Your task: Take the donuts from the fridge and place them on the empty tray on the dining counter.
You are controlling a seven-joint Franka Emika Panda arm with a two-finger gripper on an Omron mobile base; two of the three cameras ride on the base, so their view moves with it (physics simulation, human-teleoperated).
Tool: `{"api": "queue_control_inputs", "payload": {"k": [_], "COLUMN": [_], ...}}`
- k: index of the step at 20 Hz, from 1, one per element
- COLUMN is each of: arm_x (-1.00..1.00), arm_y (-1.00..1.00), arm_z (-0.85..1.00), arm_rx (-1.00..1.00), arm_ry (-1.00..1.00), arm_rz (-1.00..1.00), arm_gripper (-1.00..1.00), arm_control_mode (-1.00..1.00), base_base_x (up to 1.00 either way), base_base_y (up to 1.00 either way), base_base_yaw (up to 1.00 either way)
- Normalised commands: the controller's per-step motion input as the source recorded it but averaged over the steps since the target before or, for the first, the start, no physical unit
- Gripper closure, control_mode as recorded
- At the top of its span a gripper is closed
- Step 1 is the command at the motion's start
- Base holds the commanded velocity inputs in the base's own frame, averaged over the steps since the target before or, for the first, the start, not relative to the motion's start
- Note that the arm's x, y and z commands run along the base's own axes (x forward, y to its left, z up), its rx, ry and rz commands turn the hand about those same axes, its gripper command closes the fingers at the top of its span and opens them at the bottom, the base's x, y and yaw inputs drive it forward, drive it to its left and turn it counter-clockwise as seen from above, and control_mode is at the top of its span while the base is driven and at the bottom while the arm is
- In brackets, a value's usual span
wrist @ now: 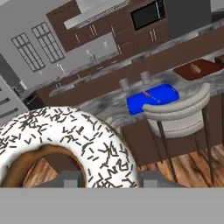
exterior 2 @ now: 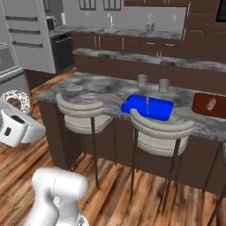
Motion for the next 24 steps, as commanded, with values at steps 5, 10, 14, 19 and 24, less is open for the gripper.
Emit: {"api": "queue_control_inputs", "payload": {"k": [5,10,14,19,24], "arm_x": [0.00,0.00,0.00,0.00,0.00], "arm_y": [0.00,0.00,0.00,0.00,0.00], "arm_z": [0.00,0.00,0.00,0.00,0.00], "arm_rx": [0.00,0.00,0.00,0.00,0.00], "arm_ry": [0.00,0.00,0.00,0.00,0.00], "arm_rz": [0.00,0.00,0.00,0.00,0.00], "arm_gripper": [1.00,1.00,1.00,1.00,1.00], "arm_control_mode": [1.00,1.00,1.00,1.00,1.00], "base_base_x": [-0.26,-0.41,-0.35,-0.06,0.24], "base_base_y": [-1.00,-1.00,-1.00,-1.00,-1.00], "base_base_yaw": [0.00,0.00,-0.16,-0.33,-0.35]}}
